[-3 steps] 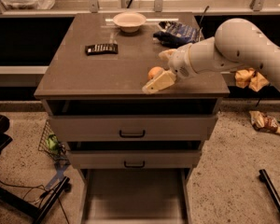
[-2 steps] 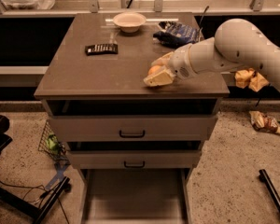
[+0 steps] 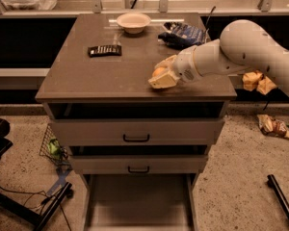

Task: Place orange into bottom drawer

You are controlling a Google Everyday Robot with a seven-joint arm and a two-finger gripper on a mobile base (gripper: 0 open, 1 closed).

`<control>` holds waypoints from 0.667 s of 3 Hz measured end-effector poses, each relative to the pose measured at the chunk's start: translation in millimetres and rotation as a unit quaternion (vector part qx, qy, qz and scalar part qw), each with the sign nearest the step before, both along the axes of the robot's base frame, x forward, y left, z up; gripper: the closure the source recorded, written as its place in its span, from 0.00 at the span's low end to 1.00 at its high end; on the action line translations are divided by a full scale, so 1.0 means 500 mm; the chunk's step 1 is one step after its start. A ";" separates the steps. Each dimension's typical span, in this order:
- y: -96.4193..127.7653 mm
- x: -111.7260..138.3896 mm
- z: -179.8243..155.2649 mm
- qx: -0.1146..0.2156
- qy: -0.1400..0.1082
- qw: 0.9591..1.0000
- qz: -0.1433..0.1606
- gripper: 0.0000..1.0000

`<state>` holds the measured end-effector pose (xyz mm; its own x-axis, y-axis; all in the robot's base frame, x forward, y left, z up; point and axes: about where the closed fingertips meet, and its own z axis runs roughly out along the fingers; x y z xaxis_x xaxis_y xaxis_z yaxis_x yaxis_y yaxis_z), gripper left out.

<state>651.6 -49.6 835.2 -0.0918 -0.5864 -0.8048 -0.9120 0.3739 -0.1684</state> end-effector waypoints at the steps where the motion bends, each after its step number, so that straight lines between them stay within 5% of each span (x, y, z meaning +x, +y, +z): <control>1: 0.001 0.000 0.000 0.000 0.000 1.000 0.001 1.00; 2: -0.019 -0.029 0.071 -0.017 -0.039 0.999 -0.010 1.00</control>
Offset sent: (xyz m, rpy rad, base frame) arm -0.0447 -0.0360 0.1144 -0.1058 -0.2423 -0.0727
